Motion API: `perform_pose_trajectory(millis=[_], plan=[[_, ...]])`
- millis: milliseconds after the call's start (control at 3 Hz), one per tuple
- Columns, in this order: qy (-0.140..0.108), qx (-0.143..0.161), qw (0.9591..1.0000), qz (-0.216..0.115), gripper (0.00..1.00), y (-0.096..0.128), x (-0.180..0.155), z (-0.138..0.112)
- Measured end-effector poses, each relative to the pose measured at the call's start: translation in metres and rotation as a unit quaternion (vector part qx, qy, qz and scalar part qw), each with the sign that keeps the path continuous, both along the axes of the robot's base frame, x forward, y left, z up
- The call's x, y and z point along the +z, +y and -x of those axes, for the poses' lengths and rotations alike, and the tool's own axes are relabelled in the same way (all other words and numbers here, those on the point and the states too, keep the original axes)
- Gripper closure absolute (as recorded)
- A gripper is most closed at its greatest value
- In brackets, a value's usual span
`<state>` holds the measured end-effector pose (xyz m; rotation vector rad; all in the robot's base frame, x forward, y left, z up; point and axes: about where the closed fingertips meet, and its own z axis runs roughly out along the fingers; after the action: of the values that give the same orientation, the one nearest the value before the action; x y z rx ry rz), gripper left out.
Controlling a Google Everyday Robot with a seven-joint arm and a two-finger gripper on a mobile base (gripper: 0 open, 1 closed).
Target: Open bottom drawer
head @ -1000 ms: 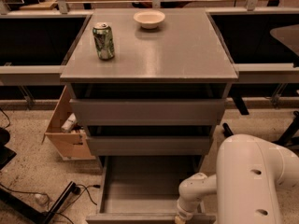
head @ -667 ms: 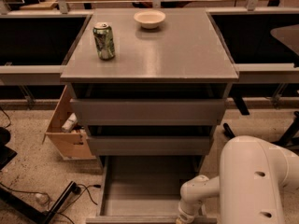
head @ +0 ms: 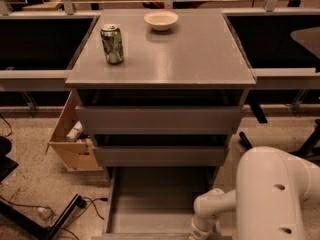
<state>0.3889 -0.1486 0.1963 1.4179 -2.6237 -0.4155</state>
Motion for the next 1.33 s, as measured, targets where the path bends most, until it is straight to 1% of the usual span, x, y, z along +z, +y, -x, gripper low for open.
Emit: perform_pose_trajectory(millis=[333,667,1000,1333], plan=[[0.008,-0.011,0.9999,-0.003,1.00,-0.0001,-0.0003,0.0042],[0.008,-0.011,0.9999,-0.003,0.84,-0.0001,-0.0004,0.0041],[0.008,-0.011,0.9999,-0.003,0.53,-0.0001,-0.0004,0.0041],[0.008,-0.011,0.9999,-0.003,0.29,-0.0001,-0.0004,0.0041]])
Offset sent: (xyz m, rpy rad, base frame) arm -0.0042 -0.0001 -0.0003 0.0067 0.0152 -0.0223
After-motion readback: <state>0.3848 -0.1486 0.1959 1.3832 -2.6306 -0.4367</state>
